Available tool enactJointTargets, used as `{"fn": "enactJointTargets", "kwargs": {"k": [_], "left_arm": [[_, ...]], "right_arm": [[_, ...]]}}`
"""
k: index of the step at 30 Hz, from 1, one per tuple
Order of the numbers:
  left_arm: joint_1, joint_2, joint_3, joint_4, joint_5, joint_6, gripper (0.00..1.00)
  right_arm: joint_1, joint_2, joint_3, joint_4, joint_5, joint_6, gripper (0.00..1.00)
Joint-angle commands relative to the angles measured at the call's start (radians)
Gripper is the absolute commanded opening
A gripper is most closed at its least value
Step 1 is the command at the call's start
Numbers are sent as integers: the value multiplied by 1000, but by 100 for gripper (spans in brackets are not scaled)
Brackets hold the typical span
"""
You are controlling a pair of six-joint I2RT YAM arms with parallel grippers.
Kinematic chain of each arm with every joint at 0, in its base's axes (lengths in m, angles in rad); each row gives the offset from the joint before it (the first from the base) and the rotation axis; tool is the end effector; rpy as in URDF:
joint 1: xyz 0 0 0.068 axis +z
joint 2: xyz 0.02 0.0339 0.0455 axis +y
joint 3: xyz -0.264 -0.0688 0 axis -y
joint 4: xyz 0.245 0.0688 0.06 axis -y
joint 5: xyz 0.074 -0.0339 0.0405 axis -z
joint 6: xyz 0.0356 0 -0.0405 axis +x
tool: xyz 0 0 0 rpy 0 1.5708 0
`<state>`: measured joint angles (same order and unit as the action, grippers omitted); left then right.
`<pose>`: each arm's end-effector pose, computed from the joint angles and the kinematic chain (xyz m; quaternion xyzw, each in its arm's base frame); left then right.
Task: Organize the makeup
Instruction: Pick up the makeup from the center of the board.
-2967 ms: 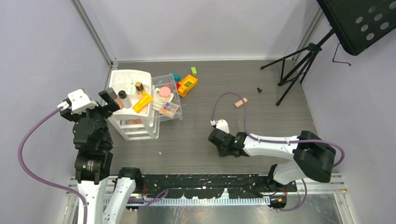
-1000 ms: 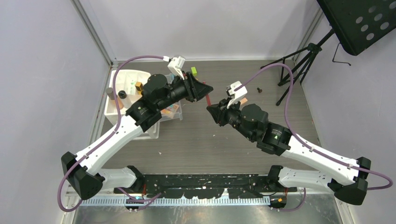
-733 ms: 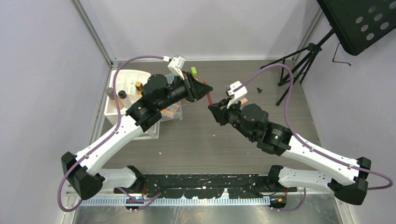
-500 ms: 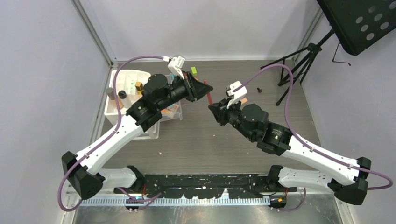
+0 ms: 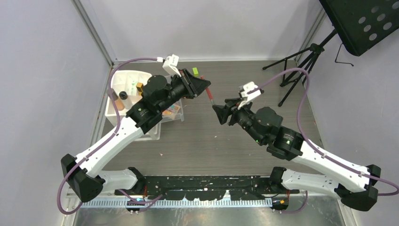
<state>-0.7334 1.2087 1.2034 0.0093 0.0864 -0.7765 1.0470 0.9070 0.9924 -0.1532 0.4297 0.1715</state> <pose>0.2069 -0.1906 0.4195 0.0154 0.7055 -0.5073 0.4947 0.1141 0.1679 0.3949 -0.1708 0.7083 0.2540 0.6362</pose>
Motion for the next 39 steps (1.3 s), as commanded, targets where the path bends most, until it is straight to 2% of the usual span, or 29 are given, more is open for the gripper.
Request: {"fn": "enactJointTargets", "kwargs": {"k": [1,4,8,11,14,19,22,29,39], "left_arm": [[12,-60,-2,79,-146,-70,6],[24,-99,-33,121,-242,-160,6],[28,-171,-133,229,-466,-351,7],[33,-204,-152,240,-560,-473,9],[35,-220,-126,207,-591,-537,9],[44,-224,-77,195,-596,-640,9],[48,-224,-71,208,-575,-708,9],[53,-199,-74,279,-505,-848,9],[54,-146,-59,398,-451,-953,9]], "right_arm": [[-1,-118,-61,196,20,-74,61],[-1,-166,-104,356,58,-97,61],[-2,-170,-133,538,102,-111,61],[-2,-130,-171,731,60,-178,61],[0,-48,-216,950,-59,-293,65],[-2,177,-269,1375,-242,-506,73],[-2,309,-246,1575,-281,-535,78],[-3,436,-115,1594,-371,-448,78],[-13,503,41,1594,-320,-445,77]]}}
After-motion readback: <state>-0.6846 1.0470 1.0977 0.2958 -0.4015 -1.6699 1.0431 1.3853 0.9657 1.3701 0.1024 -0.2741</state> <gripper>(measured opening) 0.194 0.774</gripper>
